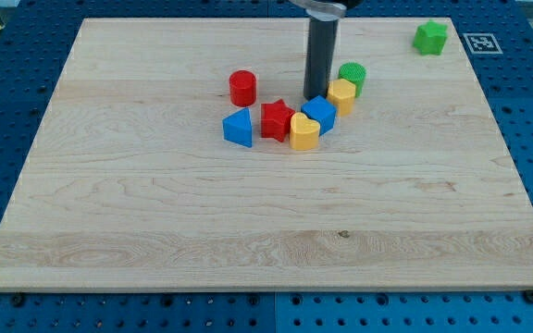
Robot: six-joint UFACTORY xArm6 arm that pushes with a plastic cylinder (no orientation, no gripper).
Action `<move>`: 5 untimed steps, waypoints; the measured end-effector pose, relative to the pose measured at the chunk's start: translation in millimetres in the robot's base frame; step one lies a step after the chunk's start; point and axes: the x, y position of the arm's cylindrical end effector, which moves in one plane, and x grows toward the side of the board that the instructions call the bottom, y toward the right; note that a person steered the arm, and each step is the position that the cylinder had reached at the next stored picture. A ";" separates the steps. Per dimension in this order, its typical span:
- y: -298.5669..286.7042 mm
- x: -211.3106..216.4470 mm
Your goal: Move the green circle closer to the green star
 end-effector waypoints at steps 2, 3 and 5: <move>45.6 -8.7; 62.7 -19.4; 57.2 -50.1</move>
